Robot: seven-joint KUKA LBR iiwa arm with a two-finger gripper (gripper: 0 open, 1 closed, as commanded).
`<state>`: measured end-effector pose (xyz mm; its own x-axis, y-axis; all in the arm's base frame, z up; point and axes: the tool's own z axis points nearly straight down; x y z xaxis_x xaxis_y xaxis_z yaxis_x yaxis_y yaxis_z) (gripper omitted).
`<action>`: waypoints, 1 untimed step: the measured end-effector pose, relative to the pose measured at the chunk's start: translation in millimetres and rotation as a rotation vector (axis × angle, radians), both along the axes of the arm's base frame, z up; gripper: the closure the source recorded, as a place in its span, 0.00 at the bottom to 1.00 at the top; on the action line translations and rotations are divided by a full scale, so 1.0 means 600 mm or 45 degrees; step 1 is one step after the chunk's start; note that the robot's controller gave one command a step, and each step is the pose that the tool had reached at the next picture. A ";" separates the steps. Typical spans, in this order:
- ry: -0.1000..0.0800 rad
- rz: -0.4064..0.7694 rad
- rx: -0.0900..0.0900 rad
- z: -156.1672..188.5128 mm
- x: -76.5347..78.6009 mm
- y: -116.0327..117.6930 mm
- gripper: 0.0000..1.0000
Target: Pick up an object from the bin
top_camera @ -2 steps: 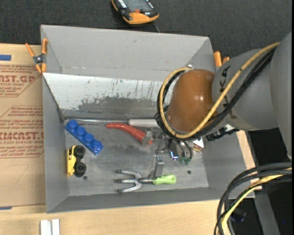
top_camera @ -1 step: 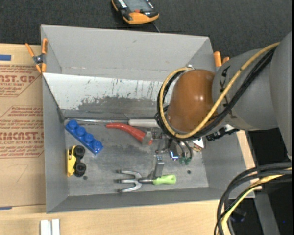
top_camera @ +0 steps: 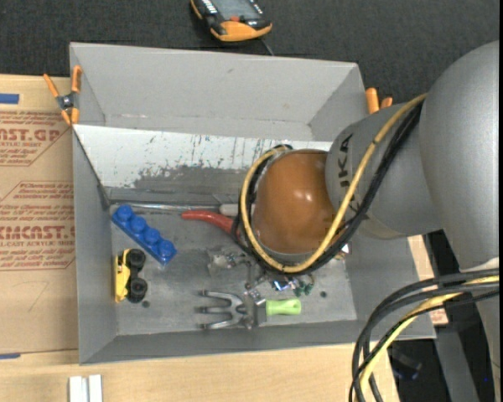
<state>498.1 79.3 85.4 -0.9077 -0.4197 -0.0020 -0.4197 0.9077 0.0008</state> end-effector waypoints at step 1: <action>0.007 0.169 0.003 -0.012 -0.004 0.003 0.00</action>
Offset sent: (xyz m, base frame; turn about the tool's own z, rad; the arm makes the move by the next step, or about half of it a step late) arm 0.0198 -0.0410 -0.0154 -0.1074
